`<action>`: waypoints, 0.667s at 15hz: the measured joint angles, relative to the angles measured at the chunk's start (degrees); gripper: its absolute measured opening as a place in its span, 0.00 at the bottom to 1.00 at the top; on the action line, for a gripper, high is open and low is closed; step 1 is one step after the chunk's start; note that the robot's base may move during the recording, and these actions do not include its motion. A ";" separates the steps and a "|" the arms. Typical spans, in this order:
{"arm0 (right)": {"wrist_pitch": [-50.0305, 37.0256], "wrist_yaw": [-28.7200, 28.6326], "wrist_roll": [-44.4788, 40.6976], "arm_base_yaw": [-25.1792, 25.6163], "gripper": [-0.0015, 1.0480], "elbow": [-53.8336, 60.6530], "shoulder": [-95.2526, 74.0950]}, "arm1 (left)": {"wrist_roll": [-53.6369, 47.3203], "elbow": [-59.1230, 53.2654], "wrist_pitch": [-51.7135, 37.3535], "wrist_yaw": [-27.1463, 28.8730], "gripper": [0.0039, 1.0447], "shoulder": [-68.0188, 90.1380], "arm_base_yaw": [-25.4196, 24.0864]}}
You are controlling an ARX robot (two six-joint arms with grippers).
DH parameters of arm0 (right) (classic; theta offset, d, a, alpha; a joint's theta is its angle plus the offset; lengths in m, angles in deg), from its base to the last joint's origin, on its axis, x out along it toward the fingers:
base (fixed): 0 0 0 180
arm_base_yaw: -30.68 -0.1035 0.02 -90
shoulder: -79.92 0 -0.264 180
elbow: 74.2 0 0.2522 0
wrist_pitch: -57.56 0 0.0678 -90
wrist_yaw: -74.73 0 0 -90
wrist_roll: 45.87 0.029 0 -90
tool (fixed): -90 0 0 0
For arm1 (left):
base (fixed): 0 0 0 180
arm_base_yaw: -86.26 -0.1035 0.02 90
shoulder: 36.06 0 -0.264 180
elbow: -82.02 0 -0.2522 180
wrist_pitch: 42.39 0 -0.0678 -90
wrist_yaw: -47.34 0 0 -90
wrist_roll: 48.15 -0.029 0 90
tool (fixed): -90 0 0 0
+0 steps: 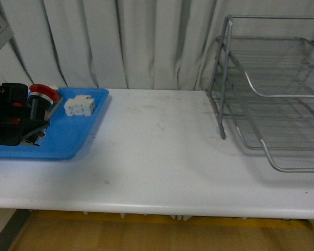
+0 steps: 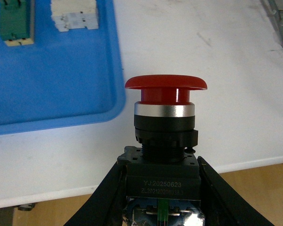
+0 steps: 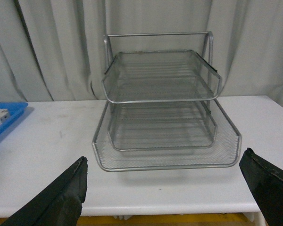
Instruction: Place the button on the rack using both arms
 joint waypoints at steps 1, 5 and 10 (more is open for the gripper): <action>0.02 0.00 0.00 0.00 0.94 0.00 0.00 | -0.02 -0.04 0.07 0.00 0.34 0.00 0.02; 0.13 0.02 0.00 0.00 0.94 0.00 0.00 | -0.07 -0.11 0.24 0.00 0.34 0.00 0.13; 0.02 0.17 0.00 0.00 0.94 0.00 0.00 | 0.00 -0.31 2.25 0.02 0.34 -3.28 2.43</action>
